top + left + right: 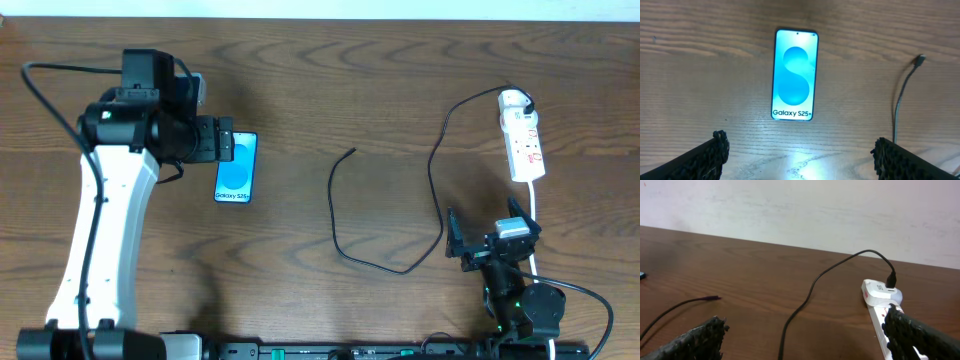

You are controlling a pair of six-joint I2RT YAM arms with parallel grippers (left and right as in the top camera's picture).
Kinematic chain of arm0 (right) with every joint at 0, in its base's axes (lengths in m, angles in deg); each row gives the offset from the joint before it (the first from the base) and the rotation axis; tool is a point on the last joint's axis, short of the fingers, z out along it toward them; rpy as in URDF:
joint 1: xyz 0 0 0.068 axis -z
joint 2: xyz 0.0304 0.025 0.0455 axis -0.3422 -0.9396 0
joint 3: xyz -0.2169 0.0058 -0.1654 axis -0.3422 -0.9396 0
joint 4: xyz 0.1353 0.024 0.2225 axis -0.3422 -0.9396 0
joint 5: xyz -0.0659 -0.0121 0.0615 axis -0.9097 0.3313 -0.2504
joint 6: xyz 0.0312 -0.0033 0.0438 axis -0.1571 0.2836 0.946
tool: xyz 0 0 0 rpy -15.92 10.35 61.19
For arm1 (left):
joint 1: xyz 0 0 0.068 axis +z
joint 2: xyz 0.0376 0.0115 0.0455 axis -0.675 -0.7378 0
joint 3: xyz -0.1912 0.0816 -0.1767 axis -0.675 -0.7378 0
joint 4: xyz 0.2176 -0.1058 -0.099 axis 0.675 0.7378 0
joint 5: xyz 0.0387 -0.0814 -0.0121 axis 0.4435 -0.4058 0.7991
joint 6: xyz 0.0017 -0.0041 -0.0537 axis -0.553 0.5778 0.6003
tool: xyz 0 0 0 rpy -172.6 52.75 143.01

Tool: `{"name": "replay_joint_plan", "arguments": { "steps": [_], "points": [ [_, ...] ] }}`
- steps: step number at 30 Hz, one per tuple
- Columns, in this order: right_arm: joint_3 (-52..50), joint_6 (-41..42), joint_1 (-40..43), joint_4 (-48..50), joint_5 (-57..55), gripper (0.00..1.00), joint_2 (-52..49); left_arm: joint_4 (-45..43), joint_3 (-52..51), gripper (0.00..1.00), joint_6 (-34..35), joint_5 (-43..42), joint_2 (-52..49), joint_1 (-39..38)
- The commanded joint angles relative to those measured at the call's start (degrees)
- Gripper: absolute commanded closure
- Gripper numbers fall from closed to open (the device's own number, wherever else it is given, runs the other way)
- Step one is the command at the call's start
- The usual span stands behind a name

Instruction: Plug charger to phone and switch on socket

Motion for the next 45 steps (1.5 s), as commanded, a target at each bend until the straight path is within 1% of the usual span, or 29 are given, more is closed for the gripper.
{"name": "replay_joint_plan", "arguments": {
  "steps": [1, 4, 8, 12, 23, 26, 30, 36, 45],
  "points": [
    [-0.1, 0.7, -0.4, -0.2, -0.5, 0.01, 0.3, 0.2, 1.2, 0.06, 0.7, -0.5, -1.7, -0.2],
    [-0.1, 0.7, -0.4, -0.2, -0.5, 0.01, 0.3, -1.3, 1.2, 0.06, 0.7, -0.5, -3.0, -0.3],
    [-0.1, 0.7, -0.4, -0.2, -0.5, 0.01, 0.3, -2.5, 1.2, 0.06, 2.5, 0.2, -5.5, -0.5],
    [-0.1, 0.7, -0.4, -0.2, -0.5, 0.01, 0.3, -2.9, 1.2, 0.06, 4.8, 3.4, -9.8, -0.9],
    [-0.1, 0.7, -0.4, -0.2, -0.5, 0.01, 0.3, -6.2, 1.2, 0.06, 5.7, 5.2, -20.5, -4.1],
    [-0.1, 0.7, -0.4, -0.2, -0.5, 0.01, 0.3, -6.6, 1.2, 0.06, 7.0, 6.7, -23.1, -4.3],
    [-0.1, 0.7, -0.4, -0.2, -0.5, 0.01, 0.3, -7.3, 1.2, 0.06, 9.0, 6.6, -26.2, -4.3],
    [-0.1, 0.7, -0.4, -0.2, -0.5, 0.01, 0.3, -8.5, 1.2, 0.06, 9.0, 6.7, -29.5, -4.7],
    [-0.1, 0.7, -0.4, -0.2, -0.5, 0.01, 0.3, -10.8, 1.1, 0.06, 9.0, 7.1, -29.9, -5.1]
  ]
}}
